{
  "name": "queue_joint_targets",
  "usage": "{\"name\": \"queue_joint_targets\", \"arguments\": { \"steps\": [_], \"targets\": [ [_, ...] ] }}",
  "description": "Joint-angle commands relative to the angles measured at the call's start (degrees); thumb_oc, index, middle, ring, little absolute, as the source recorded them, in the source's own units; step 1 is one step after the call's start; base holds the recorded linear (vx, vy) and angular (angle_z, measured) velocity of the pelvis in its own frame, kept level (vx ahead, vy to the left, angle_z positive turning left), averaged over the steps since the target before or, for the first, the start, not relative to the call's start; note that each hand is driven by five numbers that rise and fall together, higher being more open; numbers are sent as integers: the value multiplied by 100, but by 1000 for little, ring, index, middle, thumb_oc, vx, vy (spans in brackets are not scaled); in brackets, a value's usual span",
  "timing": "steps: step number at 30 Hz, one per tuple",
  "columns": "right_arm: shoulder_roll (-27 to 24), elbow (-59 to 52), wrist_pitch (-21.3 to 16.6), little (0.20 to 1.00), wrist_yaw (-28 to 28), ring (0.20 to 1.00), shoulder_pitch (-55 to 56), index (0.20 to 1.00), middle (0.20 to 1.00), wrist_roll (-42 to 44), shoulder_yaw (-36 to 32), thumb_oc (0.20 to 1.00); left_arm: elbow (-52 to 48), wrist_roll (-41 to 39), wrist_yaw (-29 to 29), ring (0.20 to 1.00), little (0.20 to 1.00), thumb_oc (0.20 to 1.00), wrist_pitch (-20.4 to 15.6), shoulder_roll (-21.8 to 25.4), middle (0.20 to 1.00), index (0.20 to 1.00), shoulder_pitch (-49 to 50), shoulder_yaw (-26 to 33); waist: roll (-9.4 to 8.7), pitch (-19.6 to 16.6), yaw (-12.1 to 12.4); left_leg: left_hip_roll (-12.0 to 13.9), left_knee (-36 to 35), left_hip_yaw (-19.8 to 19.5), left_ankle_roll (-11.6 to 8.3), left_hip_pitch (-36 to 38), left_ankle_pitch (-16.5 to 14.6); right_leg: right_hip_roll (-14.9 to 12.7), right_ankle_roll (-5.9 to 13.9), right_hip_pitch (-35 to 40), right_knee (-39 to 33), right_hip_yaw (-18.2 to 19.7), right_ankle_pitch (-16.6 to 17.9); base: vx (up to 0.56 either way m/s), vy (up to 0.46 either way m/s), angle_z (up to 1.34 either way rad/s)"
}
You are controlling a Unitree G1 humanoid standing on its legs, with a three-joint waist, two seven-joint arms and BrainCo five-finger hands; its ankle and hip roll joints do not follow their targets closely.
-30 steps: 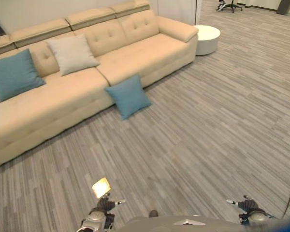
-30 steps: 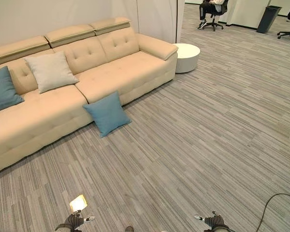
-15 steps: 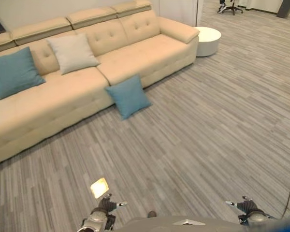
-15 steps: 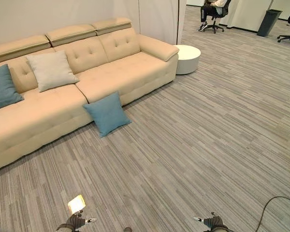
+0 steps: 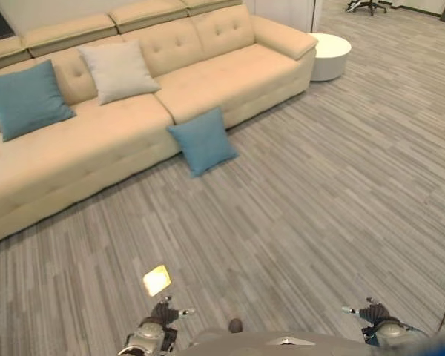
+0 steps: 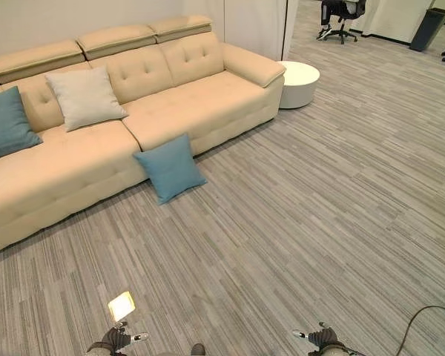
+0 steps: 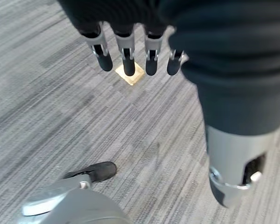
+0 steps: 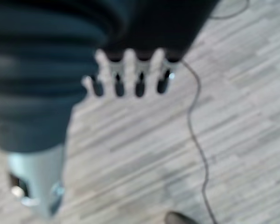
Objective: Pick up all the scattered cushions and arrange them neatly on the sofa.
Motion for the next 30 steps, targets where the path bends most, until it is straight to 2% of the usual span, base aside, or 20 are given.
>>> {"name": "queue_joint_targets", "arguments": {
  "steps": [1, 2, 4, 5, 6, 7, 8, 9, 11, 14, 15, 18, 19, 22, 23, 24, 26, 27, 28, 30],
  "targets": [
    [77, -80, 7, 1000, 11, 1000, -235, 1000, 1000, -149, 168, 1000, 190, -21, 42, 1000, 1000, 1000, -100, 47, 1000, 1000, -312, 273, -277, 215, -26, -535, 530, -790, 433, -80, -973, -321, 515, -118, 527, -385, 261, -3, 180, 14],
    [77, -131, 3, 1000, 4, 1000, -302, 1000, 1000, -135, 207, 1000, 129, -65, 60, 1000, 1000, 1000, -121, 75, 1000, 1000, -373, 238, -315, 394, -50, -644, 645, -987, 513, -162, -958, -392, 552, -617, 1446, -201, 430, -6, 140, 24],
    [96, -102, -13, 1000, 0, 1000, -295, 1000, 1000, -135, 216, 1000, 112, -39, 71, 1000, 1000, 1000, -129, 85, 1000, 1000, -441, 216, -317, 448, -50, -695, 599, -1204, 506, -170, -920, -260, 498, -872, 1707, 97, 308, 65, 45, 44],
    [113, -82, -31, 1000, -23, 1000, -290, 1000, 1000, -123, 251, 1000, 129, 20, 87, 1000, 1000, 1000, -138, 84, 1000, 1000, -483, 165, -326, 443, -55, -684, 500, -1389, 450, -147, -864, -45, 376, -884, 1446, 299, 68, 101, -44, 101],
    [109, -82, -25, 1000, -19, 1000, -282, 1000, 1000, -111, 243, 1000, 122, 36, 91, 1000, 1000, 1000, -140, 74, 1000, 1000, -499, 150, -330, 441, -68, -689, 484, -1460, 410, -168, -827, 40, 369, -873, 1206, 415, 64, 138, -119, 105],
    [59, -102, -31, 1000, -23, 1000, -270, 1000, 1000, -100, 271, 1000, 128, 41, 101, 1000, 1000, 1000, -157, 69, 1000, 1000, -546, 102, -323, 465, -66, -683, 447, -1640, 300, -209, -777, 166, 365, -830, 587, 541, 173, 79, -81, 107],
    [59, -102, -31, 1000, -23, 1000, -270, 1000, 1000, -100, 271, 1000, 128, 41, 101, 1000, 1000, 1000, -157, 69, 1000, 1000, -546, 102, -323, 466, -67, -683, 446, -1641, 300, -207, -777, 166, 365, -827, 584, 540, 174, 190, -234, 97],
    [8, -130, -33, 1000, -21, 1000, -272, 1000, 1000, -131, 292, 1000, 184, 81, 89, 1000, 1000, 1000, -154, 76, 1000, 1000, -557, 71, -366, 492, -45, -671, 495, -1784, 160, -208, -805, 173, 389, -778, -72, 352, 342, 133, -168, 90],
    [15, -136, -43, 1000, -14, 1000, -235, 1000, 1000, -141, 294, 1000, 204, 104, 98, 1000, 1000, 1000, -150, 75, 1000, 1000, -534, 80, -408, 503, -52, -683, 550, -1832, 135, -196, -848, 159, 358, -672, -211, 309, 355, 158, -204, 67],
    [-5, -122, -111, 1000, -50, 1000, -155, 1000, 1000, -77, 200, 1000, 264, 168, 90, 1000, 1000, 1000, -147, 27, 1000, 1000, -545, 19, -474, 464, -95, -585, 498, -1917, -31, -136, -879, 194, 249, -512, -372, 185, 322, 183, -272, 48],
    [-5, -125, -141, 1000, -44, 1000, -122, 1000, 1000, -36, 169, 1000, 275, 175, 85, 1000, 1000, 1000, -148, 12, 1000, 1000, -544, 15, -490, 462, -128, -549, 531, -1886, -60, -140, -902, 187, 215, -436, -458, 126, 314, 246, -352, 115],
    [-27, -154, -215, 1000, -26, 1000, -63, 1000, 1000, 133, 138, 1000, 227, 136, 20, 1000, 1000, 1000, -134, 12, 1000, 1000, -547, -16, -551, 553, -235, -509, 1624, -1482, -149, -548, -1066, 195, 72, -93, -685, -15, 294, 172, -248, 108],
    [-36, -212, -220, 1000, -34, 1000, -94, 1000, 1000, 207, 152, 1000, 143, 139, 28, 1000, 1000, 1000, -122, 7, 1000, 1000, -570, -35, -539, 645, -277, -365, 2175, -921, -130, -857, -1108, 197, -20, 64, -749, -107, 251, 91, -119, 25],
    [-40, -225, -201, 1000, -31, 1000, -104, 1000, 1000, 238, 152, 1000, 113, 162, 32, 1000, 1000, 1000, -121, 2, 1000, 1000, -587, -68, -532, 672, -286, -338, 2258, -704, -81, -983, -1191, 196, -29, 112, -770, -169, 234, 63, -43, 19],
    [-48, -272, -194, 1000, -19, 1000, -110, 1000, 1000, 253, 165, 1000, 95, 224, 35, 1000, 1000, 1000, -111, -1, 1000, 1000, -586, -94, -549, 654, -323, -397, 1970, -410, -18, -1070, -1311, 163, 20, 174, -799, -282, 196, 161, 14, 35],
    [-46, -306, -167, 1000, -30, 1000, -135, 1000, 1000, 251, 168, 1000, 92, 319, 33, 1000, 1000, 1000, -81, 2, 1000, 1000, -574, -104, -553, 549, -386, -462, 1444, -118, -32, -1222, -1049, 166, 74, 208, -834, -393, 181, 163, 14, 52],
    [-43, -317, -152, 1000, -44, 1000, -136, 1000, 1000, 230, 180, 1000, 82, 336, 33, 1000, 1000, 1000, -77, 14, 1000, 1000, -557, -96, -557, 512, -366, -478, 1213, -60, -50, -1219, -928, 181, 88, 218, -796, -380, 135, 207, 57, 49],
    [-14, -307, -126, 1000, -10, 1000, -155, 1000, 1000, 143, 207, 1000, 132, 290, 0, 1000, 1000, 1000, -60, 22, 1000, 1000, -462, 9, -562, 422, -295, -503, 1079, -164, 11, -1044, -971, 211, 138, 278, -624, -341, 12, 268, 75, 12],
    [-13, -308, -126, 1000, -10, 1000, -153, 1000, 1000, 142, 207, 1000, 131, 290, 1, 1000, 1000, 1000, -60, 22, 1000, 1000, -460, 9, -563, 426, -292, -504, 1076, -161, 12, -1037, -971, 209, 139, 280, -618, -338, 7, 307, 106, -15],
    [-7, -283, -98, 1000, -5, 1000, -124, 1000, 1000, -12, 229, 1000, 160, 275, 17, 1000, 1000, 1000, -60, 19, 1000, 1000, -360, 37, -570, 374, -232, -539, 1138, -191, 106, -897, -1066, 145, 268, 240, -148, -344, 1, 232, 116, -66]
  ]
}}
